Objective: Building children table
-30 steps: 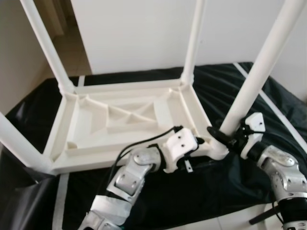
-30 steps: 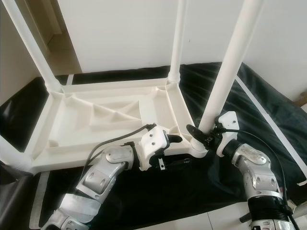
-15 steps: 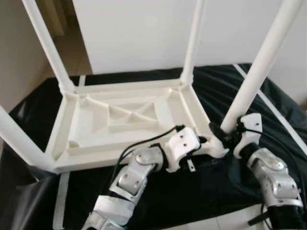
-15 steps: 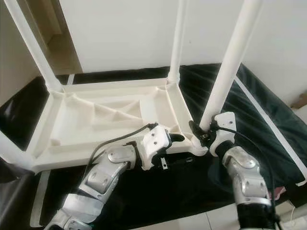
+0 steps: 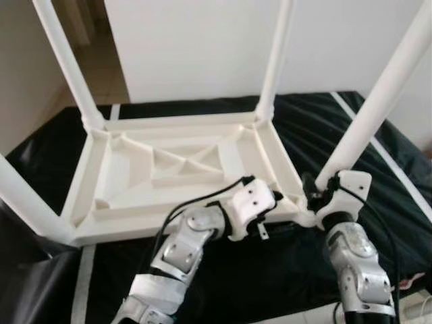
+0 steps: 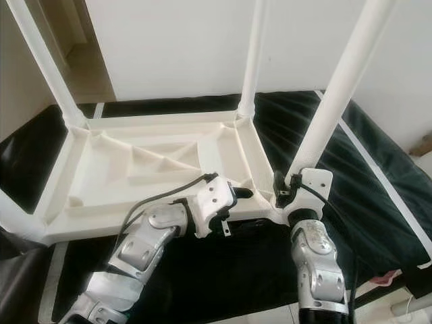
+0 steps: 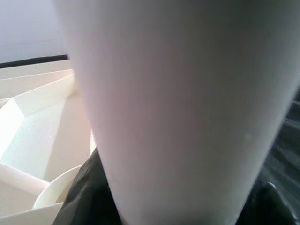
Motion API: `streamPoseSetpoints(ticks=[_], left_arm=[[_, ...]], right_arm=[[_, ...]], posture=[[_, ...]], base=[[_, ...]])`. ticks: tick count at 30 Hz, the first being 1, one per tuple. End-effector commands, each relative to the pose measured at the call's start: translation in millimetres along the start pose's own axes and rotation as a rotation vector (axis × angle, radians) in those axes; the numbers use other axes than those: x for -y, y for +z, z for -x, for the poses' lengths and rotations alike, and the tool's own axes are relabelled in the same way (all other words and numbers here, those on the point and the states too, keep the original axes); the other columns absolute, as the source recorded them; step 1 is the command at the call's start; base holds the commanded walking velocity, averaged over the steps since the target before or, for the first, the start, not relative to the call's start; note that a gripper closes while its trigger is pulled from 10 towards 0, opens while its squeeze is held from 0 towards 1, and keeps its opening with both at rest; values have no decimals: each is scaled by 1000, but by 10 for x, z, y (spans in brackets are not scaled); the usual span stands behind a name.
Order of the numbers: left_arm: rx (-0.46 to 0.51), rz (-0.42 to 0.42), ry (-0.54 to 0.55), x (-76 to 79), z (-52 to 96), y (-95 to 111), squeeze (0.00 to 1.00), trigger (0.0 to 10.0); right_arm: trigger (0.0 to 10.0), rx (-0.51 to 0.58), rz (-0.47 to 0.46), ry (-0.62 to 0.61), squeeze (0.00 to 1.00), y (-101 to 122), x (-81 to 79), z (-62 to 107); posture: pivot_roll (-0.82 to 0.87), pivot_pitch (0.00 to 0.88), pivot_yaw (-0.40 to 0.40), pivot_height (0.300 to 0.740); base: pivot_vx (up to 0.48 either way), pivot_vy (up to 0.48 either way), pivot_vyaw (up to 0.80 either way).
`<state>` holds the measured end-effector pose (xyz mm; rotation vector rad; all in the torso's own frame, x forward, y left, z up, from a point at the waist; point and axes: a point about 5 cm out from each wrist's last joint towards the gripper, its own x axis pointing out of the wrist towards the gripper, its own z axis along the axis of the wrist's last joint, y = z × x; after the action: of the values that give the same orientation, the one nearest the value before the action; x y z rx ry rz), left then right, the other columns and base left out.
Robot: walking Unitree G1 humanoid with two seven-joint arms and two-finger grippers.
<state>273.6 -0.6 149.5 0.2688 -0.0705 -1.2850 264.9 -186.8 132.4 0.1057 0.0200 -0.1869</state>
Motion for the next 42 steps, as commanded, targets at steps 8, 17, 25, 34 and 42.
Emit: streamPoseSetpoints(ticks=[8, 17, 25, 34, 42], left_arm=[[-17, -28, 214, -257, 30, 10, 0, 10000], [-36, -52, 223, -294, 37, 7, 0, 10000], [-13, -56, 212, -257, 50, -10, 0, 10000], [-15, -51, 179, -228, 52, -14, 0, 10000], [-21, -31, 130, -168, 7, 0, 0, 10000]], right_arm=[[10000, -151, -48, -123, 0, -256, -125, 140], [10000, -117, -25, -87, 1000, -194, -124, 162], [10000, -18, -21, -1, 1000, -31, -47, 111], [10000, 24, 49, 116, 1000, 58, 210, 20], [10000, 24, 220, 479, 0, 109, 332, -111]], posture=[[-98, 0, -11, 740], [-92, 0, -16, 740], [-89, 0, -17, 740], [-90, 0, -17, 740], [-92, 0, -7, 740]], base=[[0, 0, 0], [0, 0, 0], [0, 0, 0], [0, 0, 0], [0, 0, 0]])
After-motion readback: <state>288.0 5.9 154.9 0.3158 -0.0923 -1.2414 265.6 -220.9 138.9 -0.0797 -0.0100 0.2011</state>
